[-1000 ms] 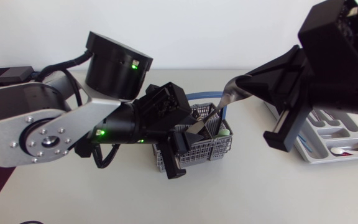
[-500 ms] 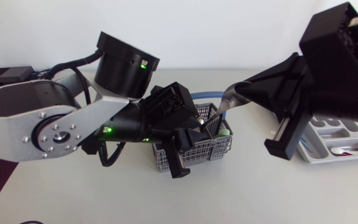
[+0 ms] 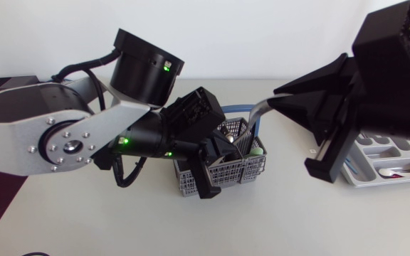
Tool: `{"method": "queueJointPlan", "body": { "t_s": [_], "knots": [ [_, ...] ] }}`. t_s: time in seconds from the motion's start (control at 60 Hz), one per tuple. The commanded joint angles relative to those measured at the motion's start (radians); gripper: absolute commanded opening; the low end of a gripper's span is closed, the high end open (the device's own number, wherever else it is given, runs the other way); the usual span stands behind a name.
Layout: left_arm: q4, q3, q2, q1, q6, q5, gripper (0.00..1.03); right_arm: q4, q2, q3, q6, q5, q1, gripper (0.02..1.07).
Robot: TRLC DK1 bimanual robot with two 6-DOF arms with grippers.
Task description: Sort the cutlery from the basket into the organizer compartments.
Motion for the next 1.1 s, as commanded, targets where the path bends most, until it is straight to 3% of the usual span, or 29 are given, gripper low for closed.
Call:
{"method": "queueJointPlan", "body": {
  "t_s": [0.0, 0.1, 0.3, 0.867, 1.083],
  "knots": [
    [0.01, 0.042, 0.01, 0.01, -0.061, -0.05, 0.03, 0.032, -0.018, -0.027, 0.044, 0.014, -0.028, 0.6],
    [0.038, 0.047, -0.002, 0.005, -0.087, -0.108, 0.03, 0.06, -0.022, -0.047, 0.058, 0.008, -0.072, 0.63],
    [0.119, 0.068, -0.007, -0.001, -0.172, -0.209, 0.03, 0.127, 0.036, -0.075, 0.122, -0.111, -0.137, 0.63],
    [0.191, 0.108, 0.057, -0.002, -0.219, -0.227, 0.03, 0.276, 0.295, 0.025, 0.263, -0.364, -0.241, 0.58],
    [0.208, 0.099, 0.08, 0.004, -0.221, -0.227, 0.03, 0.31, 0.332, 0.062, 0.297, -0.396, -0.259, 0.57]
  ]
}}
